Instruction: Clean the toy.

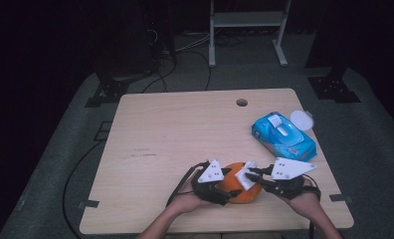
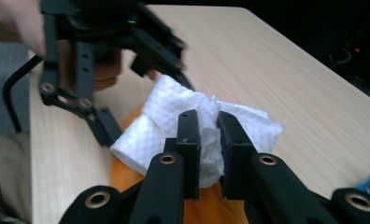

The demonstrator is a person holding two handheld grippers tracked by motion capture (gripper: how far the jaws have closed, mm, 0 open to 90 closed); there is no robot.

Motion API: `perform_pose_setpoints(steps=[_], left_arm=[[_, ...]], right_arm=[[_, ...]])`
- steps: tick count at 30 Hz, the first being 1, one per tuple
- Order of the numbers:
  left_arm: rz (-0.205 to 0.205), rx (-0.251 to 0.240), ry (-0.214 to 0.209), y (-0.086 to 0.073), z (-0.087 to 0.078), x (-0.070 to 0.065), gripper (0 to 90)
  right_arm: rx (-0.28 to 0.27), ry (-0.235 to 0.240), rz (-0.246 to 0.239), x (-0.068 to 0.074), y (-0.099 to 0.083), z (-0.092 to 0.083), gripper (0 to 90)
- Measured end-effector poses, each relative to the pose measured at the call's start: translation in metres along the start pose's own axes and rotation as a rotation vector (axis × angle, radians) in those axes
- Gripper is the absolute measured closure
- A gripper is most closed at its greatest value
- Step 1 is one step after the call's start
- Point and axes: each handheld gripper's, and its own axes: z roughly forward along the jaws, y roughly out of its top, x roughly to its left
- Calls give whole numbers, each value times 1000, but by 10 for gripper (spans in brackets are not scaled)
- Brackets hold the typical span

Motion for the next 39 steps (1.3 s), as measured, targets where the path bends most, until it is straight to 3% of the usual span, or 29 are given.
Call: perform_pose_setpoints(steps=[2,3,4,7,12,15,19,22,28,34,36,39], left_arm=[[0,1,-3,-1,-2,2,291],[-8,3,-4,-2,-4,4,289],[-8,3,-4,-2,-4,4,288],[-16,-10,-11,-3,-2,4,283],[15,4,0,0,0,-1,281],[53,19,8,1,2,-7,279],[37,25,-1,1,-1,-4,278],[30,25,2,1,0,-4,275],[28,21,10,0,0,-3,265],[29,14,21,2,4,-6,265],[29,13,25,3,6,-8,260],[3,1,29,3,6,-6,256]], right_arm=[[-1,-23,28,-9,-9,-7,798],[10,-33,68,-17,-19,-11,798],[10,-33,68,-17,-19,-11,798],[15,-1,141,-23,-38,-12,798],[-13,29,125,-19,-30,-13,798],[-27,66,82,-13,-14,-5,797],[-36,85,92,-20,-10,4,798],[-46,81,127,-27,-12,7,799],[-52,74,143,-31,-13,9,799],[7,43,146,-27,-23,-5,799],[-10,32,128,-21,-22,-11,799],[-33,63,64,-3,-6,-11,798]])
